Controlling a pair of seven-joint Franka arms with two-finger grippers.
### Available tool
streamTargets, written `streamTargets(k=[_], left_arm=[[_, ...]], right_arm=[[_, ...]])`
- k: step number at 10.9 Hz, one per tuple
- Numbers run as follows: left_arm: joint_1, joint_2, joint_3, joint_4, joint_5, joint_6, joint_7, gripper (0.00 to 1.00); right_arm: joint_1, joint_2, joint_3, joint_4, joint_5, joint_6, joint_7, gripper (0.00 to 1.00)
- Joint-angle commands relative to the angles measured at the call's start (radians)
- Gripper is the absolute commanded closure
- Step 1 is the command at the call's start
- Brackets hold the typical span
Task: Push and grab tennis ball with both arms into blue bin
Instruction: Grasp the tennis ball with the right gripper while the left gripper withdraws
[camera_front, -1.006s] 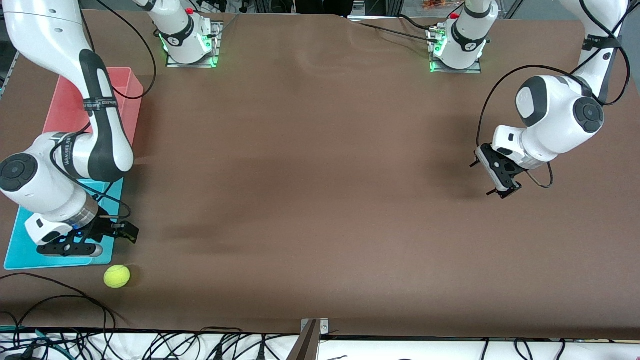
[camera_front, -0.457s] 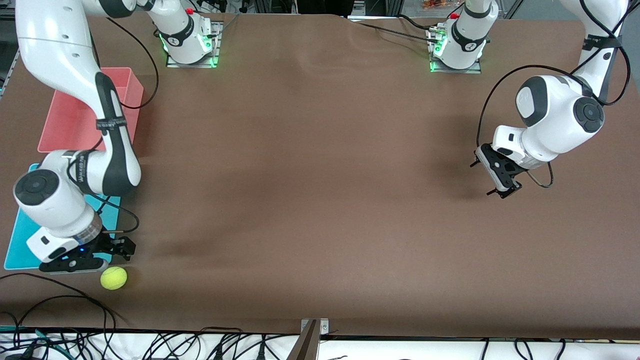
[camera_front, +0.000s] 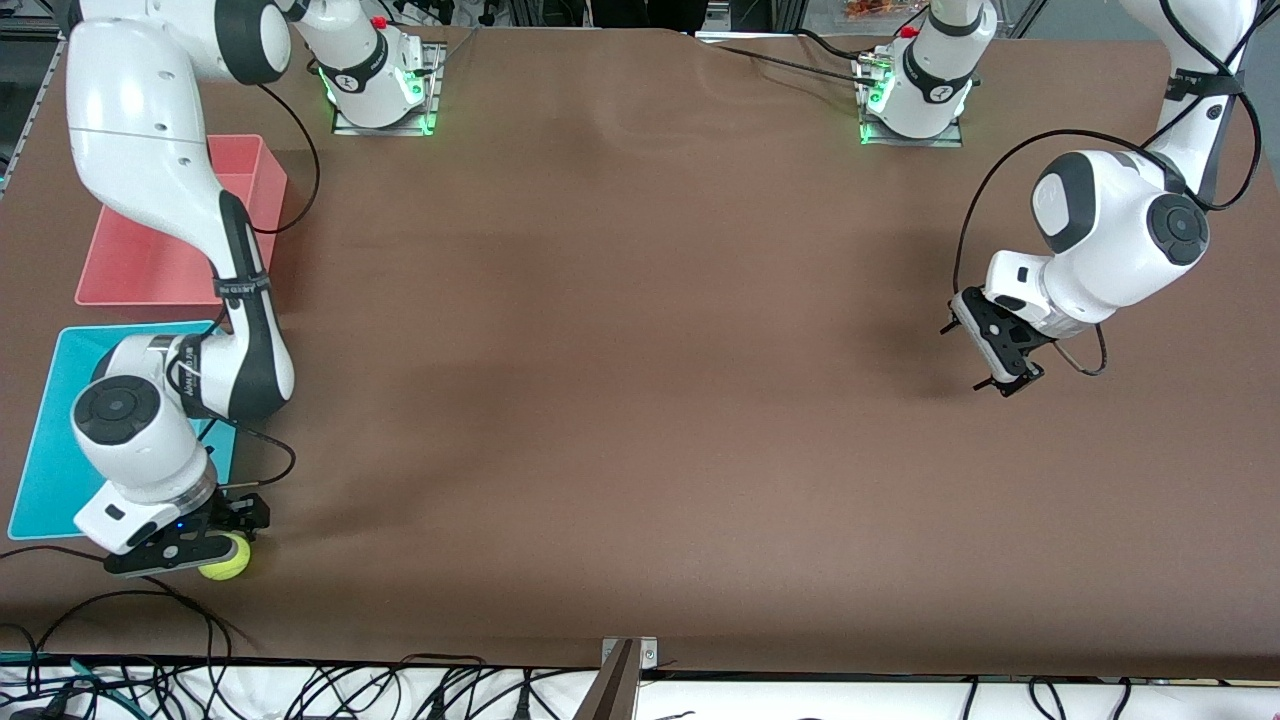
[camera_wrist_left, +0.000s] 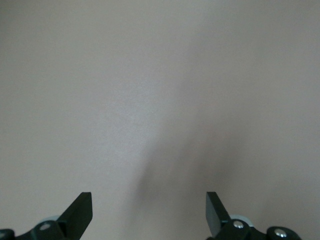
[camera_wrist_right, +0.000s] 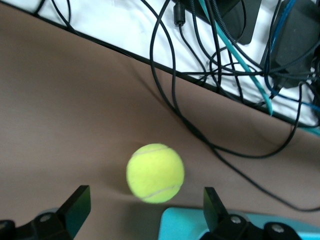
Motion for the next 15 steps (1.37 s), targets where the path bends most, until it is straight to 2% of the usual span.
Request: streamTargets(k=[1, 4, 5, 9, 11, 13, 15], left_arm=[[0.000, -0.060, 0.000, 0.017, 0.015, -0.041, -0.015, 0.00], [0.002, -0.113, 0.001, 0.039, 0.016, -0.078, -0.016, 0.00], [0.002, -0.123, 0.001, 0.065, 0.015, -0.115, -0.022, 0.00], [0.002, -0.136, 0.012, 0.136, 0.016, -0.235, -0.241, 0.00], [0.002, -0.140, 0.014, 0.178, 0.033, -0.297, -0.344, 0.00], [-0.008, -0.142, 0.009, 0.225, 0.109, -0.360, -0.474, 0.00], [-0.009, -0.146, 0.011, 0.229, 0.110, -0.379, -0.526, 0.00]], right_arm=[[-0.005, 0.098, -0.012, 0.072, -0.167, 0.068, -0.046, 0.00], [0.001, 0.142, -0.014, 0.077, -0.206, 0.142, -0.059, 0.00], [0.007, 0.153, -0.017, 0.077, -0.249, 0.156, -0.057, 0.00], [-0.004, 0.165, -0.023, 0.075, -0.344, 0.188, -0.060, 0.00], [-0.005, 0.165, -0.021, 0.074, -0.349, 0.188, -0.057, 0.00], [-0.007, 0.165, -0.021, 0.069, -0.349, 0.188, -0.056, 0.00], [-0.013, 0.165, -0.021, 0.066, -0.351, 0.188, -0.059, 0.00]])
